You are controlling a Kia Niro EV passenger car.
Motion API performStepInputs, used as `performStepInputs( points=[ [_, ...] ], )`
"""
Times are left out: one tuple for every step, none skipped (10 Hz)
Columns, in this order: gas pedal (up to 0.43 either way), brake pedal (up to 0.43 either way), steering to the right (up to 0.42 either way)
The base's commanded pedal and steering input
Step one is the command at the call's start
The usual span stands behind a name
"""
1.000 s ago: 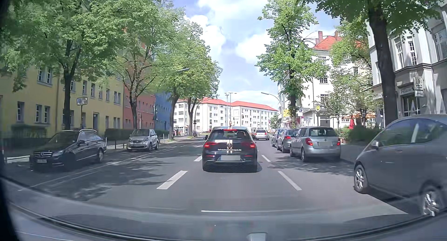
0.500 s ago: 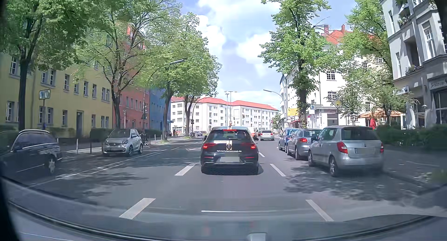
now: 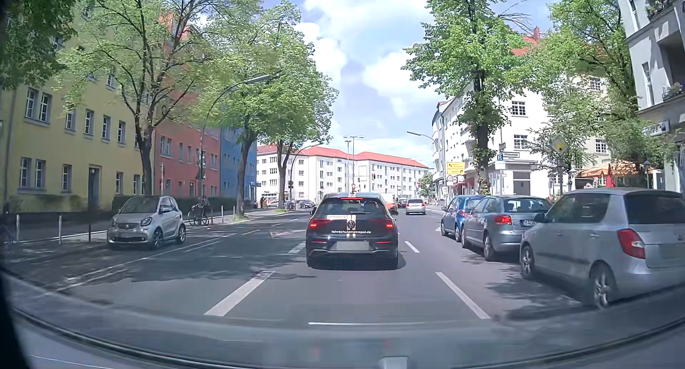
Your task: Follow the waypoints while adhering to traffic rules and regulations
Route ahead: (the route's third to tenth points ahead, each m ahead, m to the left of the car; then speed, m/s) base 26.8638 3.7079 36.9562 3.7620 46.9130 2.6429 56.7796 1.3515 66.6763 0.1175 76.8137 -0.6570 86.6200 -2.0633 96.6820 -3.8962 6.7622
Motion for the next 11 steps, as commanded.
performStepInputs(
  points=[
    [0.0,0.018,0.0],
    [0.0,0.018,0.002],
    [0.0,0.018,0.005],
    [0.0,0.018,0.006],
    [0.0,0.018,0.008],
    [0.0,0.018,0.008],
    [0.0,0.018,0.008],
    [0.0,0.018,0.01],
    [0.0,0.018,0.012],
    [0.0,0.018,0.012],
    [0.0,0.018,0.012]
  ],
)
